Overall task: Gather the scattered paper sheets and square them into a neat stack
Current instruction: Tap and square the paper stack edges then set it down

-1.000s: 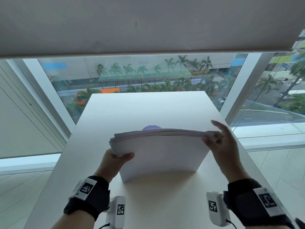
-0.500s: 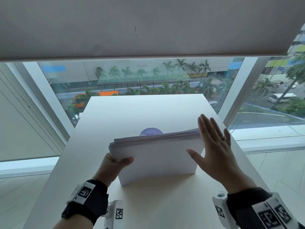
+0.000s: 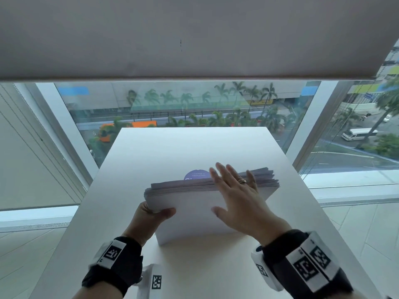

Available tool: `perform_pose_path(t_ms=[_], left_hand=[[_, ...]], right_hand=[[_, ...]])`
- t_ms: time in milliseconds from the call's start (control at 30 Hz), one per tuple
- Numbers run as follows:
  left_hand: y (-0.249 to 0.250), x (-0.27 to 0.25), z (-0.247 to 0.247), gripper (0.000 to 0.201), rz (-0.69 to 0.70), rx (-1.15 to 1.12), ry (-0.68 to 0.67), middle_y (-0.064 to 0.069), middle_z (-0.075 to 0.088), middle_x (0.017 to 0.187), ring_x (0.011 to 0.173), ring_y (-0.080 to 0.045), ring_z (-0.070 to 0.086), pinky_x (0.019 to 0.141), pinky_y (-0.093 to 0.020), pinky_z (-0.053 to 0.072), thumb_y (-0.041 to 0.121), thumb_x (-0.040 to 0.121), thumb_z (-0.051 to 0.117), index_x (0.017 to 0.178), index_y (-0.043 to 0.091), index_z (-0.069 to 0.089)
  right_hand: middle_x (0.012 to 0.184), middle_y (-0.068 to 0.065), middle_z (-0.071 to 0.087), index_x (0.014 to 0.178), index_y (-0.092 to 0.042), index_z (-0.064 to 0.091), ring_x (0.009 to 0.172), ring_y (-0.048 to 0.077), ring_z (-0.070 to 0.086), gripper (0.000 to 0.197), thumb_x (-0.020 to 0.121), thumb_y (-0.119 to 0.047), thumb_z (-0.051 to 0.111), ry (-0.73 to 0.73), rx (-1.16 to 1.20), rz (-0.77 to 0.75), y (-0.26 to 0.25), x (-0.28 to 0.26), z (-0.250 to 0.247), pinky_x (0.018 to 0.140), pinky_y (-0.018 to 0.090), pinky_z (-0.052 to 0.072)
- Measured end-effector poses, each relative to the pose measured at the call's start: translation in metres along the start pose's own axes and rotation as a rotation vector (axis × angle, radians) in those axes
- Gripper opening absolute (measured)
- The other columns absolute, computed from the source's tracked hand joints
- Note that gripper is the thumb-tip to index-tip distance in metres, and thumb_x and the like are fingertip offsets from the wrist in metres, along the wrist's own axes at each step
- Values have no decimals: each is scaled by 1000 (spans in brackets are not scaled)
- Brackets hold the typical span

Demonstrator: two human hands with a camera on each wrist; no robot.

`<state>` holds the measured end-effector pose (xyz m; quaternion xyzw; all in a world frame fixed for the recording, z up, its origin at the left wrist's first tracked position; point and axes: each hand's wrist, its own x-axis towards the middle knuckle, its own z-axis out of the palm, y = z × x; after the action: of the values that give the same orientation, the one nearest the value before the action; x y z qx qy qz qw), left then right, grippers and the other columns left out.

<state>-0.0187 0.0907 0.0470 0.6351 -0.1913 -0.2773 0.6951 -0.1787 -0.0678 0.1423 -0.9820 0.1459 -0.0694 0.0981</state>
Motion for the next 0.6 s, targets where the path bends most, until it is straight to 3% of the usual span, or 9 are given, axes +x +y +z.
perform_pose_path(t_ms=[100, 267, 367, 533, 600], left_hand=[[2, -1, 1, 20, -3, 1, 0, 8, 73, 63, 61, 0, 66, 61, -13, 54, 7, 55, 70, 61, 25, 77], [6, -4, 2, 27, 15, -12, -37, 7, 75, 68, 66, -2, 68, 63, -15, 54, 2, 62, 73, 66, 28, 78], [7, -5, 2, 26, 35, 13, -46, 7, 75, 70, 68, -2, 67, 65, -14, 53, 5, 62, 71, 70, 28, 78], [7, -6, 1, 23, 13, 7, -35, 5, 74, 68, 65, -3, 67, 62, -15, 52, 0, 63, 71, 66, 22, 77], [9, -7, 2, 22, 32, 18, -55, 5, 74, 70, 68, -4, 67, 64, -16, 53, 6, 62, 69, 69, 25, 77]], right_hand=[[155, -7, -8, 147, -28, -5, 143, 17, -6, 89, 82, -35, 56, 166, 76, -44, -16, 6, 0, 111, 42, -6], [159, -6, -9, 149, -25, -7, 146, 15, -11, 82, 89, -32, 49, -59, 30, -165, -41, 16, 4, 114, 45, -12], [159, -2, -2, 148, -28, -5, 143, 16, -7, 85, 86, -30, 54, 97, 107, -199, -51, 21, 6, 110, 44, -6], [159, -6, -3, 149, -25, -1, 147, 16, -6, 75, 91, -29, 46, -62, 19, -263, -68, 26, 11, 114, 49, -11], [160, -3, 2, 149, -26, 1, 147, 19, 1, 77, 89, -27, 49, 30, 70, -260, -68, 27, 13, 111, 47, -9]])
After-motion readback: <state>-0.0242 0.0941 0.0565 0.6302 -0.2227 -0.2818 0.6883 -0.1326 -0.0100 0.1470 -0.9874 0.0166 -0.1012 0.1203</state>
